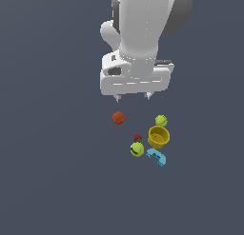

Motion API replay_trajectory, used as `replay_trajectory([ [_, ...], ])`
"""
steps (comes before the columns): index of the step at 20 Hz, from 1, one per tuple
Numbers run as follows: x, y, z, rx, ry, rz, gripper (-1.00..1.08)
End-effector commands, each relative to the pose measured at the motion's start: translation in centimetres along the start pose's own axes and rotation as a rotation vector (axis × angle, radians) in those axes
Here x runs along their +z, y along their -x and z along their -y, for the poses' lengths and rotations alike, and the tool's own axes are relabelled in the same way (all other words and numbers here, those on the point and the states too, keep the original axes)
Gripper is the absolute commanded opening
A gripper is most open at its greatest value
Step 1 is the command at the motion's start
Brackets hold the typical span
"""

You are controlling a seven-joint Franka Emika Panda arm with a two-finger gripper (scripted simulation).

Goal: Pick up a designated object from a clutter of objects.

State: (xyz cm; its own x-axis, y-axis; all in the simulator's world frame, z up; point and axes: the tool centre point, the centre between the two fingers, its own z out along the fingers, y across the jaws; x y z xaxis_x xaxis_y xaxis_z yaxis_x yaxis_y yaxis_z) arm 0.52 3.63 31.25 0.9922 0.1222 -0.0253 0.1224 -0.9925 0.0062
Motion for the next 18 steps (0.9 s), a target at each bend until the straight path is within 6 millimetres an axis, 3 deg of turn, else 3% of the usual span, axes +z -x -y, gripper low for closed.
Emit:
replay_trajectory([
  [1, 0.6, -0.3, 0.1, -0.001, 0.000, 0.000, 1.00],
  [9, 5.1, -2.7, 0.6, -0.006, 0.001, -0.006, 1.00],
  [18, 14.1, -6.0, 1.8, -0.017, -0.001, -0.016, 1.00],
])
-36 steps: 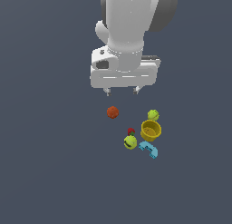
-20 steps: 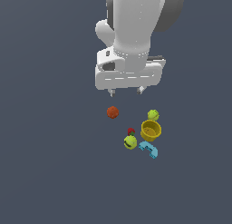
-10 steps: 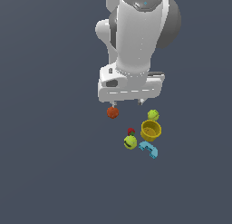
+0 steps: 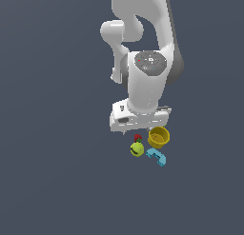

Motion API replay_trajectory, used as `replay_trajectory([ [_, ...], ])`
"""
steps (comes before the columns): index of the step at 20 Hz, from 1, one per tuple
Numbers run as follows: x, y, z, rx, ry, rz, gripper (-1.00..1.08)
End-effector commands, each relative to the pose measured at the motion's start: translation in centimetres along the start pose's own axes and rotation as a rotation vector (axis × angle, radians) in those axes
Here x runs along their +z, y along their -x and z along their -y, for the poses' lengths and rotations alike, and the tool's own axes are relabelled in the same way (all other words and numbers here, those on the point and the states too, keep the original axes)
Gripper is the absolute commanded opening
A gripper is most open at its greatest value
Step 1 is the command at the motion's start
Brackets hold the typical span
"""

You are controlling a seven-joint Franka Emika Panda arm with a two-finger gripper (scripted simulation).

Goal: Pick up a designated object from a clutter of objects.

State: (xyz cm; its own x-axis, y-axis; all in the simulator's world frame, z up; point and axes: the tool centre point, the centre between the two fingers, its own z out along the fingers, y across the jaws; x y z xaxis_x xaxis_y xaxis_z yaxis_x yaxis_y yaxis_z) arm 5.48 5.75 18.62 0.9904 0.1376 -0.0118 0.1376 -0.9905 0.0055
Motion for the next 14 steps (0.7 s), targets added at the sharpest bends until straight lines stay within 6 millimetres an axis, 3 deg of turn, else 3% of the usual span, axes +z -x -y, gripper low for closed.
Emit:
replay_trajectory([
  [1, 2.5, -0.7, 0.4, -0.003, -0.001, -0.004, 1.00],
  [7, 6.9, -1.4, 1.0, -0.008, -0.004, -0.009, 1.00],
  [14, 9.4, -1.7, 1.4, -0.010, -0.005, -0.011, 1.00],
])
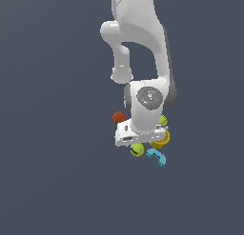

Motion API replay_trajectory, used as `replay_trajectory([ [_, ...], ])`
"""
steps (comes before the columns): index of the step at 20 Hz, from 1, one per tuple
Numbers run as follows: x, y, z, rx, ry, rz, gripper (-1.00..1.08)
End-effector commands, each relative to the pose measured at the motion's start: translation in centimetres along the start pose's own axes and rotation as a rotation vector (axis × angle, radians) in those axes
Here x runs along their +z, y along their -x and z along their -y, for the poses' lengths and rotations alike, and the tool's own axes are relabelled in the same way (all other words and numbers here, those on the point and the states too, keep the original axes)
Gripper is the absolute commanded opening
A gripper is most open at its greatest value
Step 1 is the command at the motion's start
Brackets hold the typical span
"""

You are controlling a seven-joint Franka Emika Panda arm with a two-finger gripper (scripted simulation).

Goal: Pick up a designated object from a clutter of objects.

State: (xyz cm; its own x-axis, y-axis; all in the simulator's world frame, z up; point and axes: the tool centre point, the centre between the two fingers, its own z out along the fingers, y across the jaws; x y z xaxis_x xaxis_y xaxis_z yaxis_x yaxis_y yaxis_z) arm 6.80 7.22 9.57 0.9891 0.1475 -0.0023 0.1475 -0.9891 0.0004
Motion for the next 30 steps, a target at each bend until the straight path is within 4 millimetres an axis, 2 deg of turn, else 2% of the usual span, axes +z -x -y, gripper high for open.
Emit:
replay_trajectory([
  [1, 0.4, -0.1, 0.0, 0.000, 0.000, -0.002, 1.00],
  [6, 0.7, 0.0, 0.1, 0.000, 0.000, -0.001, 1.00],
  [15, 4.7, 0.0, 0.1, -0.001, 0.000, -0.002, 1.00],
  [20, 5.5, -0.1, 0.1, -0.001, 0.000, -0.002, 1.00],
  [21, 5.5, -0.1, 0.1, -0.001, 0.000, -0.002, -1.00],
  [30, 5.5, -0.1, 0.1, -0.001, 0.000, -0.002, -1.00],
])
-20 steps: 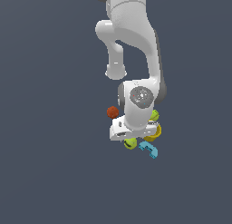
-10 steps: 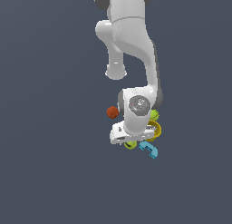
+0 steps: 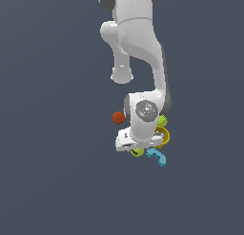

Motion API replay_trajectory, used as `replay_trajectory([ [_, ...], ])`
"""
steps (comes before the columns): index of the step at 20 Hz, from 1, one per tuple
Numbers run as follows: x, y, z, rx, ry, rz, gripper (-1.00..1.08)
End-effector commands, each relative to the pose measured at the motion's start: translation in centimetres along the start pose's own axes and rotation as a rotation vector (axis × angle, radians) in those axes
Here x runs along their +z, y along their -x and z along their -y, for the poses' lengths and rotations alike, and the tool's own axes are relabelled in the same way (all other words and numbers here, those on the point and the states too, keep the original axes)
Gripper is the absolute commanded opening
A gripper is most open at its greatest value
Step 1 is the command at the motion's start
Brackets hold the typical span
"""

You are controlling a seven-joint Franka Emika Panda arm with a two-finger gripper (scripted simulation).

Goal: Pick up a designated object from a clutter of objects.

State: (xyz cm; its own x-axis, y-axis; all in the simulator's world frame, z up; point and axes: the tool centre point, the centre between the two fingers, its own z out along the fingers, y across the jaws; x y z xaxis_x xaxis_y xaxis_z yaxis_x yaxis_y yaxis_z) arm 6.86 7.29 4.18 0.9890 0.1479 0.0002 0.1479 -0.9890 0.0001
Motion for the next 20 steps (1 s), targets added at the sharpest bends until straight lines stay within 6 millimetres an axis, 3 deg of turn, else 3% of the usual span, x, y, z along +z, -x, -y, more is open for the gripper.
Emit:
replay_trajectory([
  [1, 0.0, 0.0, 0.0, 0.000, 0.000, 0.000, -1.00],
  [10, -2.3, 0.3, -1.5, 0.000, 0.000, 0.000, -1.00],
  [15, -5.7, 0.6, -3.6, 0.000, 0.000, 0.000, -1.00],
  [20, -10.5, 1.1, -6.7, 0.000, -0.001, 0.000, -1.00],
])
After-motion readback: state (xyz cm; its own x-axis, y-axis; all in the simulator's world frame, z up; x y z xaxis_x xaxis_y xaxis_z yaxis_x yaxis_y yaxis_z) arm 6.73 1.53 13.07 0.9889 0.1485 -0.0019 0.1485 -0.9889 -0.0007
